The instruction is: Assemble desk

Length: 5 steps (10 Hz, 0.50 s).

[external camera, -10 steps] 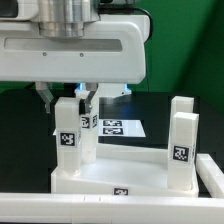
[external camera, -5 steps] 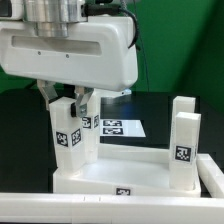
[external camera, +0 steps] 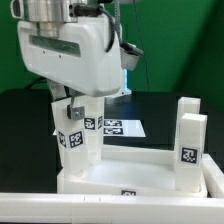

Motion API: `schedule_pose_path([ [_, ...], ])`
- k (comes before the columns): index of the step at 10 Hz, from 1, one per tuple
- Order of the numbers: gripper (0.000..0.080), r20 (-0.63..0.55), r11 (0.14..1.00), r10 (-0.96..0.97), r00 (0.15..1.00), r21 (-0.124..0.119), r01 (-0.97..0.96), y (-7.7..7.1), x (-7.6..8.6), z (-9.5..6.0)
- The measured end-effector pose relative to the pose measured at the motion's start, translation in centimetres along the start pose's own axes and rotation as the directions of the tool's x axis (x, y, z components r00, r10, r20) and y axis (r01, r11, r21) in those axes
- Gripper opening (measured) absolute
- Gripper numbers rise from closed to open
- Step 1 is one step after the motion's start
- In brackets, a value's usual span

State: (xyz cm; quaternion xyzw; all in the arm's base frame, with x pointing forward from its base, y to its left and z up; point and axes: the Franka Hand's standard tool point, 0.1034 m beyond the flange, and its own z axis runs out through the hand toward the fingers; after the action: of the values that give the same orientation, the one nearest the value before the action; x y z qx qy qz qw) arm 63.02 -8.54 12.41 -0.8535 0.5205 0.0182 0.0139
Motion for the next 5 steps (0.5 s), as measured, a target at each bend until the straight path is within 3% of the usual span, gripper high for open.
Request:
schedule_pose_path([
  [5, 0.0290, 0.000, 0.967, 0.255, 0.967, 0.002, -0.255, -0.23, -0.21, 0.02],
])
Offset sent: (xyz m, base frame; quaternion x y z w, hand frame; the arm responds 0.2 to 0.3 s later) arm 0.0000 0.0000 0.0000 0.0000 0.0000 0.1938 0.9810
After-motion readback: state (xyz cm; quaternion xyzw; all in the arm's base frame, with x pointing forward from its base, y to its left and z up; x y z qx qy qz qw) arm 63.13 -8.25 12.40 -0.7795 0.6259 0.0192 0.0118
